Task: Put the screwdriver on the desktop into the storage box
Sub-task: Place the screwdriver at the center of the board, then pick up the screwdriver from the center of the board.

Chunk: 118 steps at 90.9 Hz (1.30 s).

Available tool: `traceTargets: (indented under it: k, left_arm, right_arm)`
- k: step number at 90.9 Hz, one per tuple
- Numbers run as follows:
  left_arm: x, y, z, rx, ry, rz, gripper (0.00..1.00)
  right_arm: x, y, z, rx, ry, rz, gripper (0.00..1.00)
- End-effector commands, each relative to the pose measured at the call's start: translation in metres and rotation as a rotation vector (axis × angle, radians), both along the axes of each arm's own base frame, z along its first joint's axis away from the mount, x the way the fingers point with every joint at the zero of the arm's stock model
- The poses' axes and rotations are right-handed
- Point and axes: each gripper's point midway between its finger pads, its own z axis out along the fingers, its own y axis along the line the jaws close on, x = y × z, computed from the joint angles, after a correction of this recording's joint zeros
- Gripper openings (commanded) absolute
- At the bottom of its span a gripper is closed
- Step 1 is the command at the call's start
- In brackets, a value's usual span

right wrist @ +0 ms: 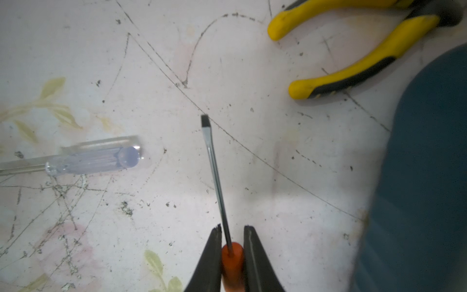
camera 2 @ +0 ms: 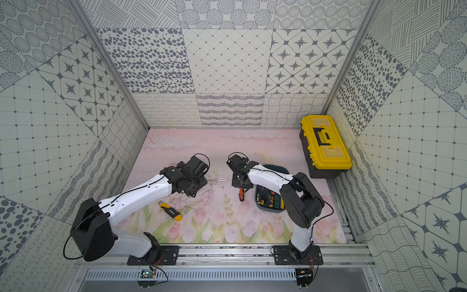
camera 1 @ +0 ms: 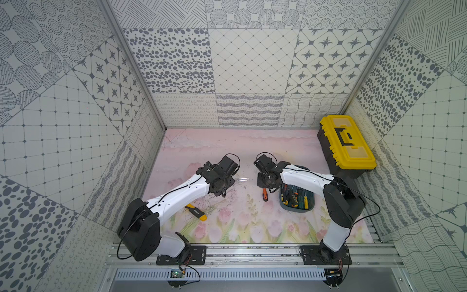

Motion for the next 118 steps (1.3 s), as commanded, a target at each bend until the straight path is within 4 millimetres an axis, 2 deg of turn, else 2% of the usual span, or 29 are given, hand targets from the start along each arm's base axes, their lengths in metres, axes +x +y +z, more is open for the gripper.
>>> traceTargets:
  k: [1, 15, 50, 65, 79, 86, 96, 118]
  left_arm:
    - [0.001, 0.001, 0.001, -0.006, -0.005, 0.009, 0.48]
    - [0.001, -0.001, 0.0, -0.007, -0.001, 0.004, 0.48]
    - [0.001, 0.0, -0.004, -0.003, 0.011, -0.002, 0.48]
    - [0.002, 0.0, -0.003, -0.002, 0.008, -0.005, 0.48]
    - [0.003, 0.001, -0.002, -0.001, 0.004, -0.008, 0.48]
    - [0.002, 0.001, -0.002, -0.001, 0.005, -0.008, 0.48]
    - [0.002, 0.003, -0.003, 0.002, 0.007, -0.006, 0.48]
    - [0.002, 0.002, -0.004, -0.007, 0.008, -0.007, 0.48]
  right_arm:
    - [0.007, 0.007, 0.017, 0.031, -0.045, 0.011, 0.0]
    - [0.007, 0.006, 0.015, 0.029, -0.04, 0.01, 0.0]
    - [0.004, 0.008, -0.026, -0.012, 0.041, 0.016, 0.0]
    - [0.001, 0.007, -0.034, -0.026, 0.062, 0.026, 0.0]
    - [-0.001, 0.006, -0.027, -0.022, 0.056, 0.038, 0.33]
    - [-0.004, 0.004, -0.022, -0.03, 0.059, 0.047, 0.41]
    - [-0.012, 0.001, -0.02, -0.033, 0.08, 0.063, 0.46]
    - [-0.025, 0.0, -0.031, -0.028, 0.138, 0.082, 0.43]
